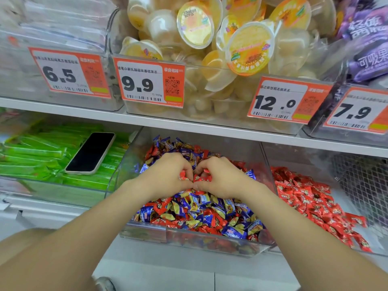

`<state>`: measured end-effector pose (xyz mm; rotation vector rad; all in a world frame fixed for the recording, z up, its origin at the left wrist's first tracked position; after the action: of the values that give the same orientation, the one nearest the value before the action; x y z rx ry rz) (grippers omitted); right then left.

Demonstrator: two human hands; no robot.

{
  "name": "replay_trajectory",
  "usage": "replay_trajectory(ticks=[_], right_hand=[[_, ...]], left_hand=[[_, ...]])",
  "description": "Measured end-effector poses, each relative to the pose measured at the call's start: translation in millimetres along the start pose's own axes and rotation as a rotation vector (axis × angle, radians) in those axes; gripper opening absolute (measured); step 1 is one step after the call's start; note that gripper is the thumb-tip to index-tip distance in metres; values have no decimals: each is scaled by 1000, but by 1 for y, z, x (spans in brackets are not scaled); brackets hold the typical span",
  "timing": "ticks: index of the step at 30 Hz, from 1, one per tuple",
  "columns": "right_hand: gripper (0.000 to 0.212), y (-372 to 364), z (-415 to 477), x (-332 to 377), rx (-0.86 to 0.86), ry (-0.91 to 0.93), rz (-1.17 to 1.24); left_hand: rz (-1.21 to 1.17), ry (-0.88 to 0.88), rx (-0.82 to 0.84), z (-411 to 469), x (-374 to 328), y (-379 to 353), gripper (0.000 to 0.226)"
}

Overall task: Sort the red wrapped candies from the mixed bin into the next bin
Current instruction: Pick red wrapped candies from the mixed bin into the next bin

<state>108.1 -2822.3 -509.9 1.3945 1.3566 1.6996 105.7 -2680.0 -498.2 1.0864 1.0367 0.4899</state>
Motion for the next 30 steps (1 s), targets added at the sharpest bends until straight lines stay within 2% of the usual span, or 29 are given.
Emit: replay_trajectory(ticks=[2, 7, 9, 12, 15, 17, 19, 21, 25, 27, 30], right_hand=[[40, 6, -1, -7, 7, -27, 6], [32, 27, -9, -19, -52, -84, 140], [28, 32, -14, -25, -58, -148, 357], [25, 33, -22, -29, -80, -266, 708], [25, 31, -29, -24, -96, -327, 1028], [27, 29, -32, -14, -46, -319, 1171], [29, 23, -33, -7, 10, -328, 1255], [28, 15, -33, -3, 72, -350, 1292], [30, 0, -38, 2, 240, -376, 1241], [30, -1, -42, 0, 263, -398, 1190], [22, 11, -49, -12, 163, -401, 896]], left_hand=[[-22, 17, -47, 1, 4, 5, 6], [-103, 104, -127, -1, 13, 20, 9], [-197, 130, -146, -3, 13, 23, 9], [-312, 122, -85, -3, 7, 18, 23], [-435, 149, 29, -5, -5, 9, 16], [-565, 185, 133, -9, -16, 2, 20], [-594, 214, 123, -10, -21, 2, 22], [-605, 236, 64, -11, -22, 5, 22], [-728, 264, 67, -14, -23, 6, 18], [-532, 248, -18, -15, -16, 15, 20], [-96, 251, -92, -22, -4, 24, 26]])
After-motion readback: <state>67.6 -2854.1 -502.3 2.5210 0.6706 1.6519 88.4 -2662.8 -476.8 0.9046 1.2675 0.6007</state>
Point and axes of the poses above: each hand's wrist, its own z-axis towards the middle knuckle, its own y-axis out of the back of the hand, x = y × z, the point moved 7 cm from there along z, towards the middle knuckle, and after that the axes turned 2 degrees about -x, right-handed, at the moved point
